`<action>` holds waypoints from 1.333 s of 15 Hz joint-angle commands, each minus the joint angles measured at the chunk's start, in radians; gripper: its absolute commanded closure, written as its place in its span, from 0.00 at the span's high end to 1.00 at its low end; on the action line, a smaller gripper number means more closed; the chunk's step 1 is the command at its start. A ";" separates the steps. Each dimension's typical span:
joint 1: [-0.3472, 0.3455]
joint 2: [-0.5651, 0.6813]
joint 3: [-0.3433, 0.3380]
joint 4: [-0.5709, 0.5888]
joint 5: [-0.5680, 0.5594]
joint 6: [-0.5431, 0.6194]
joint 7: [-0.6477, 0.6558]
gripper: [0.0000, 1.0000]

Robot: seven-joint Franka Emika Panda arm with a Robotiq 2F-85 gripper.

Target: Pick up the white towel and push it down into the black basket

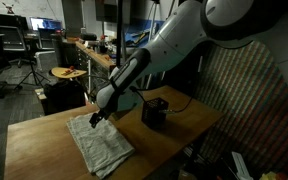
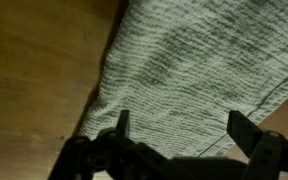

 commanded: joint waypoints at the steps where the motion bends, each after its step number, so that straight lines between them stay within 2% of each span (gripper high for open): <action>1: 0.013 0.041 -0.032 0.038 -0.083 0.042 0.036 1.00; 6: 0.006 0.069 -0.029 0.053 -0.107 0.023 0.065 1.00; 10: 0.001 0.071 -0.001 0.045 -0.091 0.016 0.095 1.00; 20: 0.030 0.078 -0.016 0.047 -0.094 0.004 0.143 1.00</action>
